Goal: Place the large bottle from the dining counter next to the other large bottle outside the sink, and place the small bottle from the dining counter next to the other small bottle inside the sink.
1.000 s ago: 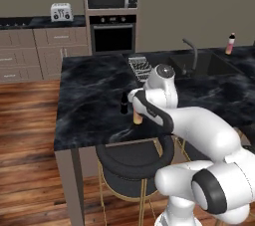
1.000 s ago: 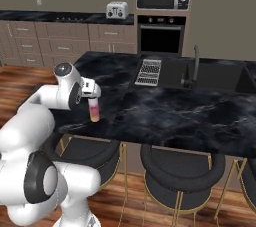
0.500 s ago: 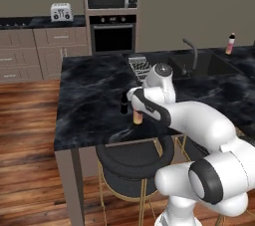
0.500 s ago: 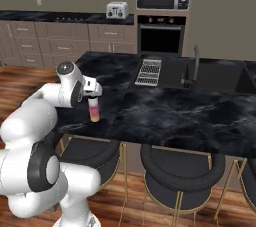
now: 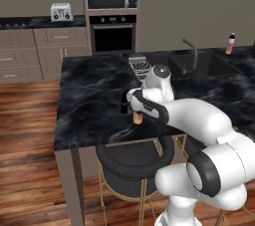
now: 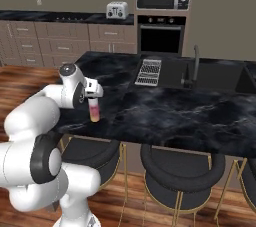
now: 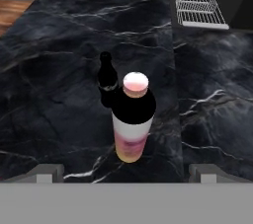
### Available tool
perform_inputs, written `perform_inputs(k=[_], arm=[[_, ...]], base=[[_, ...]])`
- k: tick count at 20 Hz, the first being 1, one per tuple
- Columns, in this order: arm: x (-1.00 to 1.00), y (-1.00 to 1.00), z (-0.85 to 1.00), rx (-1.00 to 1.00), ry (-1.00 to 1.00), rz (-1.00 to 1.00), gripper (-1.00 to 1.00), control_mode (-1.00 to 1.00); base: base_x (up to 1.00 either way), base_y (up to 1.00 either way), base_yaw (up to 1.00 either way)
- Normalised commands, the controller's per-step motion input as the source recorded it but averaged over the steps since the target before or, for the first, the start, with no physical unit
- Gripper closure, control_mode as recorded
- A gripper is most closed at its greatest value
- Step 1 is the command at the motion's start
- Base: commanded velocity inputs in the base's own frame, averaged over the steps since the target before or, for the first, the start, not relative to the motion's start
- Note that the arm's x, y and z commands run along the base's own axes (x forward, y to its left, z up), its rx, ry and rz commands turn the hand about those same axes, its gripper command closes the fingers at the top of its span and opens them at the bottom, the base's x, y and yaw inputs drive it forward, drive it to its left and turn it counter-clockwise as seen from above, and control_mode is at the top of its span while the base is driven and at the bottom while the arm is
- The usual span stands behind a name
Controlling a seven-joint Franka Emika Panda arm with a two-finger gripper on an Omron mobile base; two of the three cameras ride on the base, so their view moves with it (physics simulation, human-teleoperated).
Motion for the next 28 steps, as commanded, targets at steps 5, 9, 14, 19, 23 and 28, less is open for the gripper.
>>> perform_inputs(k=[5,9,14,19,23,28], arm=[[0.05,0.00,-0.15,0.00,0.00,0.00,-1.00,-1.00],[0.03,0.00,-0.06,0.00,0.00,0.00,-1.00,-1.00],[0.01,0.00,0.00,0.00,-0.01,0.00,-1.00,-1.00],[0.09,0.00,0.00,0.00,0.00,0.00,-1.00,-1.00],[0.14,0.00,-0.01,0.00,0.00,0.00,-1.00,-1.00],[0.19,0.00,-0.04,0.00,0.00,0.00,-1.00,-1.00]], base=[[0.00,0.00,0.00],[0.00,0.00,0.00],[0.00,0.00,0.00],[0.00,0.00,0.00],[0.00,0.00,0.00],[0.00,0.00,0.00]])
